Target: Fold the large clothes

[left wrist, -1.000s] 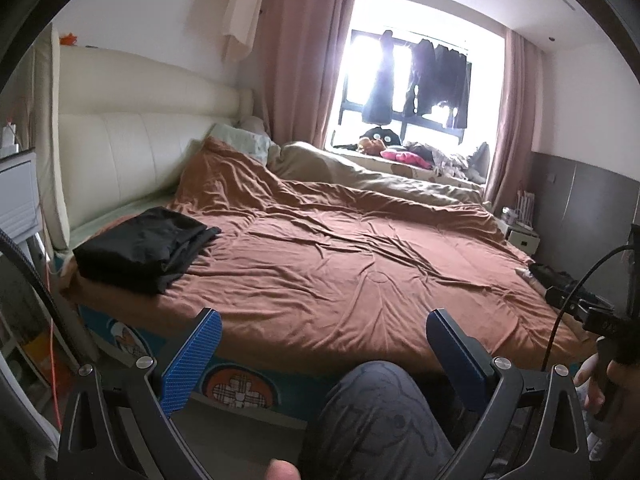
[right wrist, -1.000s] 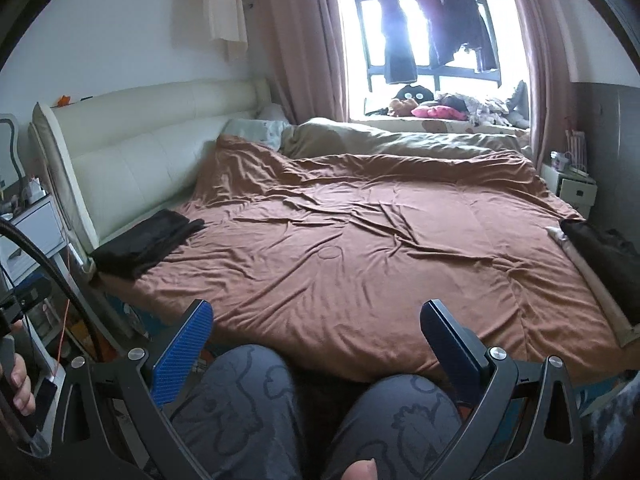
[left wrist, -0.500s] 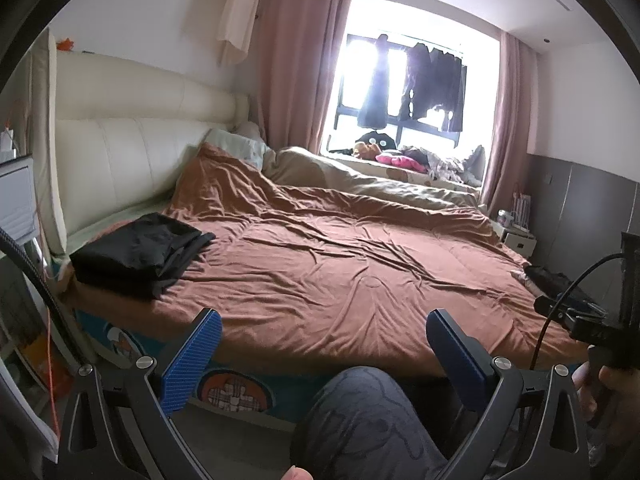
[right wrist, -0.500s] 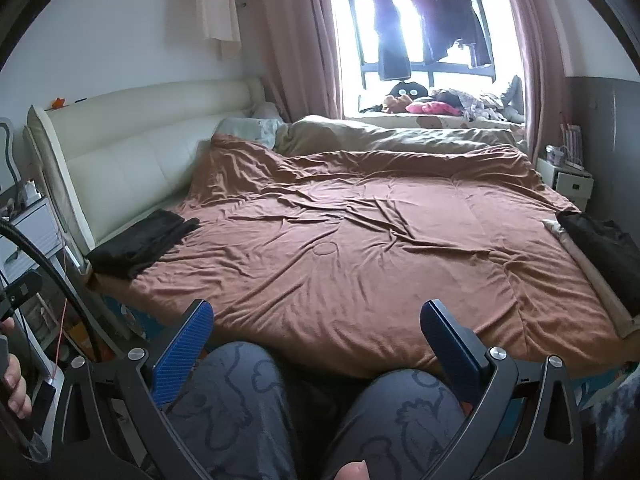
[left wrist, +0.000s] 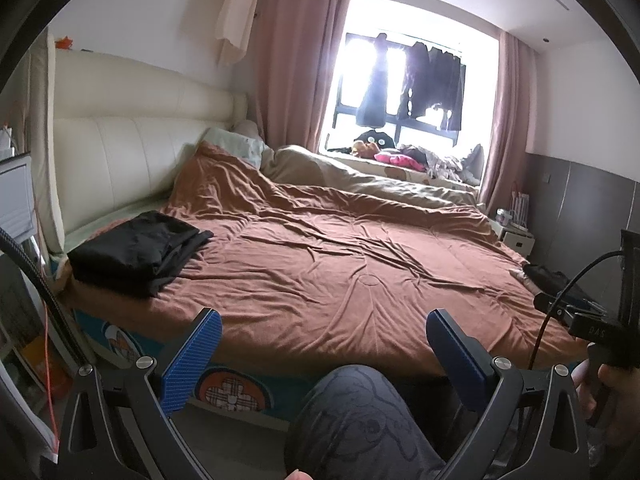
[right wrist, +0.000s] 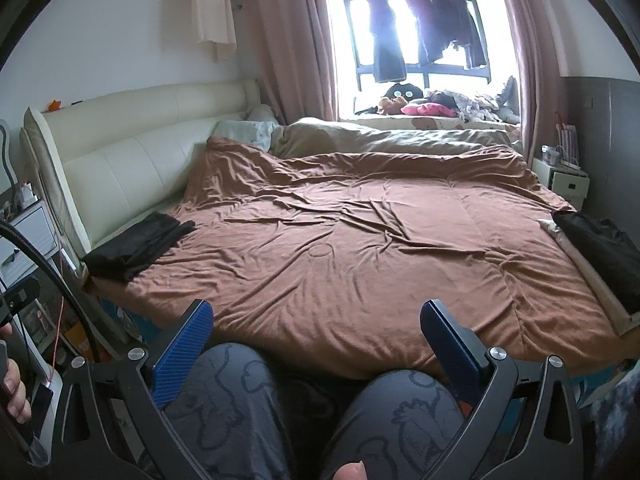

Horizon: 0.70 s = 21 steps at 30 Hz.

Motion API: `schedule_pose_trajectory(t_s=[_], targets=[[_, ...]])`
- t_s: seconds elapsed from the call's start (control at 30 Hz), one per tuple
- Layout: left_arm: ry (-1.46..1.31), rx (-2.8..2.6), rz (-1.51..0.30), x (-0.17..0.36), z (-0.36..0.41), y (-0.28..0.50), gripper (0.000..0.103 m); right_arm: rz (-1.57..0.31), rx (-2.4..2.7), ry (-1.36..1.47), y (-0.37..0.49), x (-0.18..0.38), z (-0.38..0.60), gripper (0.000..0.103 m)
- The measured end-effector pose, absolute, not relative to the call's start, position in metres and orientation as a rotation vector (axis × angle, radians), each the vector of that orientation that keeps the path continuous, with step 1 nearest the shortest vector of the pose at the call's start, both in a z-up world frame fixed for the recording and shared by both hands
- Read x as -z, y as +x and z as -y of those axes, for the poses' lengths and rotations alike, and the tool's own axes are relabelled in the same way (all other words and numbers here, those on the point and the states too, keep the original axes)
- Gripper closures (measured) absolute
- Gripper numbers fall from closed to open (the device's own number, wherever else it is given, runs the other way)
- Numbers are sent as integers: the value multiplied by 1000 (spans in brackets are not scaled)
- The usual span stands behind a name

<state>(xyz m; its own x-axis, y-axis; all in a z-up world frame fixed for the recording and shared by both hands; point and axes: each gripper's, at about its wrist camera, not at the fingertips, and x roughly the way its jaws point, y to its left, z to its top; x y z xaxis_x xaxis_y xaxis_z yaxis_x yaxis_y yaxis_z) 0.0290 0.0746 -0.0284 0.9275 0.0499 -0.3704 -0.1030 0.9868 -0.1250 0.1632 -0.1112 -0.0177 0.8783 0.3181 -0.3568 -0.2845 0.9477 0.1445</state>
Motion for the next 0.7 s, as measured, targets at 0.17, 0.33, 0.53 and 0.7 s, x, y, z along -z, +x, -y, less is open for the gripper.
schedule_pose_trajectory(t_s=[0.17, 0.33, 0.53, 0.7], targets=[[-143, -81, -377, 29, -73, 29, 1, -384, -310, 77, 164, 19, 113, 0], [-144, -82, -374, 29, -72, 28, 1, -384, -314, 76, 165, 19, 115, 0], [-150, -87, -369, 30, -71, 25, 0, -381, -313, 70, 165, 20, 116, 0], [-154, -91, -358, 28, -70, 23, 0, -379, -312, 75, 166, 19, 119, 0]])
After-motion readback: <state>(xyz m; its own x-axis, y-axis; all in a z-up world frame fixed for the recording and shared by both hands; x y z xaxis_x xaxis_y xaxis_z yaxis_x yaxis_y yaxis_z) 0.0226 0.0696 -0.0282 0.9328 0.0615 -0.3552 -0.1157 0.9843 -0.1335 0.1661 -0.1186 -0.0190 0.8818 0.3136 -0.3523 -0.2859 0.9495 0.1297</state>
